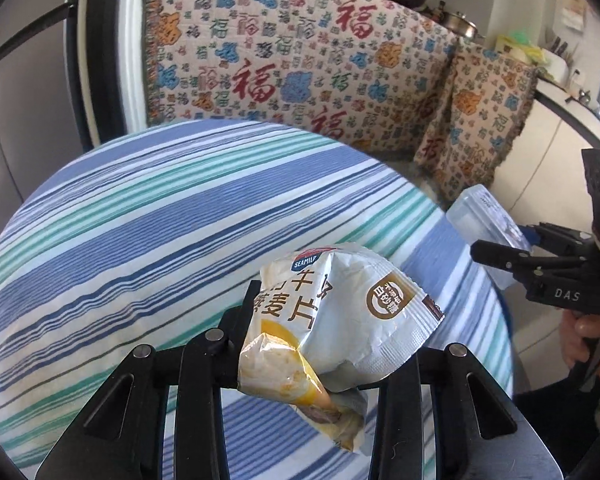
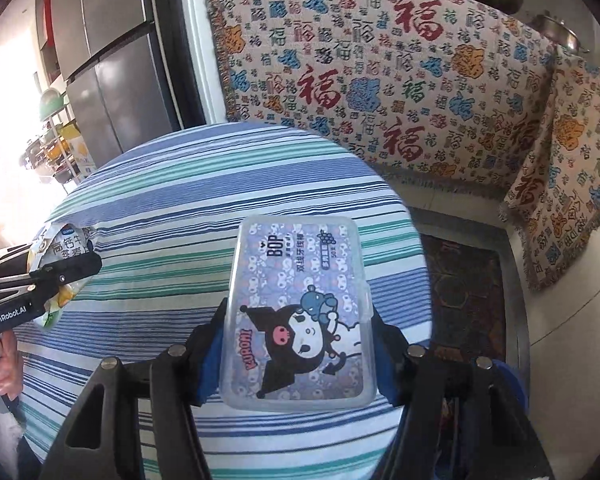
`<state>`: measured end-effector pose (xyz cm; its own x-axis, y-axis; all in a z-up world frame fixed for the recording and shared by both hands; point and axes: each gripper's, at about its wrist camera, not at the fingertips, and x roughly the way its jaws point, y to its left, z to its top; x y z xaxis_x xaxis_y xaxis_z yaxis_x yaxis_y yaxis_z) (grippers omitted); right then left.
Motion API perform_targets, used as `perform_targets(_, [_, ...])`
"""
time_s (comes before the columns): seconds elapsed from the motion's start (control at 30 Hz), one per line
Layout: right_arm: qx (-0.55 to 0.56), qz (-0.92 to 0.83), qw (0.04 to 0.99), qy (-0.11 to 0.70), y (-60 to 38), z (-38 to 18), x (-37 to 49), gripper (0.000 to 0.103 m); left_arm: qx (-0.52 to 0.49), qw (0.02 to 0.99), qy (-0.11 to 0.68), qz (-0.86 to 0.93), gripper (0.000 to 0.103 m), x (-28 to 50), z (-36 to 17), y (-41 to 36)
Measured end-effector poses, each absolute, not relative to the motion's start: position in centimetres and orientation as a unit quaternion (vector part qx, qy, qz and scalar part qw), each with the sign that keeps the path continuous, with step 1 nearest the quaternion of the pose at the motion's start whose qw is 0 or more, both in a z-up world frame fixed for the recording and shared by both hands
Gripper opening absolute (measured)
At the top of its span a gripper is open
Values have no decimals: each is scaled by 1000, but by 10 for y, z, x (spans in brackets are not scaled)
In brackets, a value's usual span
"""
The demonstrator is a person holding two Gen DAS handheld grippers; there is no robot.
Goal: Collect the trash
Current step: 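Carry both items over the blue wastebasket and open both tools to drop them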
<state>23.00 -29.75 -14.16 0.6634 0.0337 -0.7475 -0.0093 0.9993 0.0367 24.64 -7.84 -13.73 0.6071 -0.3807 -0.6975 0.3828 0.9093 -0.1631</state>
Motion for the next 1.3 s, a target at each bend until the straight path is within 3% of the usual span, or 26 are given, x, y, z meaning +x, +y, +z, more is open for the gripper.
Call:
perform_targets(0.27, [29,-98,917,385,-405,-114,160,61,20,867,376,-327,36,224,-108,-204])
perform_targets(0.7, [111,-202,873,430,-562,-193,64,61,41,801,415,-430,36,209,-145,-408])
perform_targets(1.2, [112,-172,864,459,-594,-234,68,62,63,780,452,-429,37,226,-204,-486])
perform_targets(1.27, [108,-168,863,464,-593,-241,73,62,66,781,452,-427,42,229,-208,-491])
perform_targets(1.3, [106,-163,863,467,-593,-245,76,62,65,779,452,-428,55,231,-210,-494])
